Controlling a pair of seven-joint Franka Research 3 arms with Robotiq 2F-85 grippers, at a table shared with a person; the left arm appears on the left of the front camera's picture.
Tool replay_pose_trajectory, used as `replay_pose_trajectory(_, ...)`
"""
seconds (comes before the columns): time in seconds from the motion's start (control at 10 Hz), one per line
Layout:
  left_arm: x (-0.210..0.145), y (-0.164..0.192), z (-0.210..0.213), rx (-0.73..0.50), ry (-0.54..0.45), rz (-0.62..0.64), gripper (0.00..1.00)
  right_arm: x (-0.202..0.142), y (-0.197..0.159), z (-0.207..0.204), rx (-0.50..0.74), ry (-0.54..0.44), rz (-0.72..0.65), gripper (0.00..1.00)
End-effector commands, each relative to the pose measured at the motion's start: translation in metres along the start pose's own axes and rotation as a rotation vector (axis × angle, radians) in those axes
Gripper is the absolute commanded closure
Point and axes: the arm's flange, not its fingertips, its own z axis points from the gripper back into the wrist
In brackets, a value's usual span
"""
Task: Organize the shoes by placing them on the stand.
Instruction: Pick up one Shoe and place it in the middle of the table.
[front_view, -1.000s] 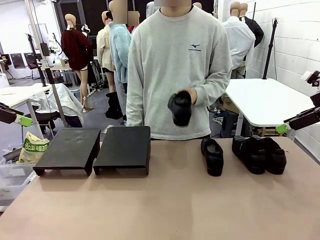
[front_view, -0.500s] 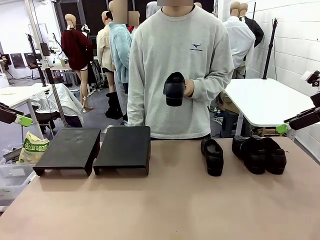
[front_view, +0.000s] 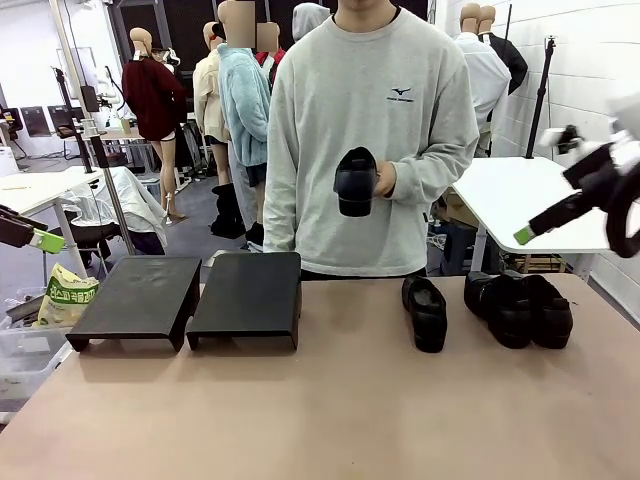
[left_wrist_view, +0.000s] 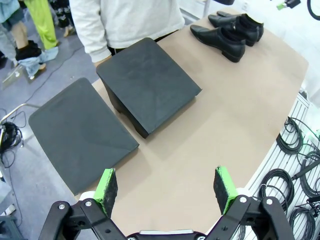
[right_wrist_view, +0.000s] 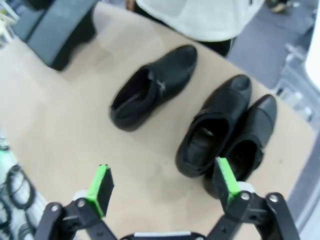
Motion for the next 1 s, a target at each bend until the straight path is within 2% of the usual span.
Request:
replay_pose_trajectory(0.0, -0.001, 0.000, 0.000, -0.003, 0.004, -0.004, 0.00, 0.023, 0.004, -0.029, -0.072, 0.171, 0.006, 0.00)
replay_pose_trajectory(0.1, -0.001, 0.000, 0.000, -0.003, 0.004, -0.004, 0.00, 0.028, 0.013, -0.048, -0.071, 0.225, 0.027, 0.00)
replay_pose_trajectory(0.2, -0.001, 0.000, 0.000, -0.003, 0.004, -0.004, 0.00, 0.031, 0.016, -0.067, -0.008, 0.296, 0.012, 0.00)
replay_pose_trajectory(0.3, -0.001, 0.000, 0.000, -0.003, 0.004, -0.004, 0.00, 0.031, 0.018, -0.083, -0.018, 0.357, 0.001, 0.00)
replay_pose_trajectory(0.6, -0.001, 0.000, 0.000, -0.003, 0.004, -0.004, 0.00, 0.031, 0.017, -0.120, 0.034, 0.448, -0.008, 0.00)
replay_pose_trajectory(0.8, -0.001, 0.000, 0.000, -0.003, 0.004, -0.004, 0.00, 0.030, 0.010, -0.133, 0.056, 0.453, -0.038, 0.00)
replay_pose_trajectory(0.9, -0.001, 0.000, 0.000, -0.003, 0.004, -0.004, 0.00, 0.019, 0.019, -0.126, 0.051, 0.431, 0.002, 0.00)
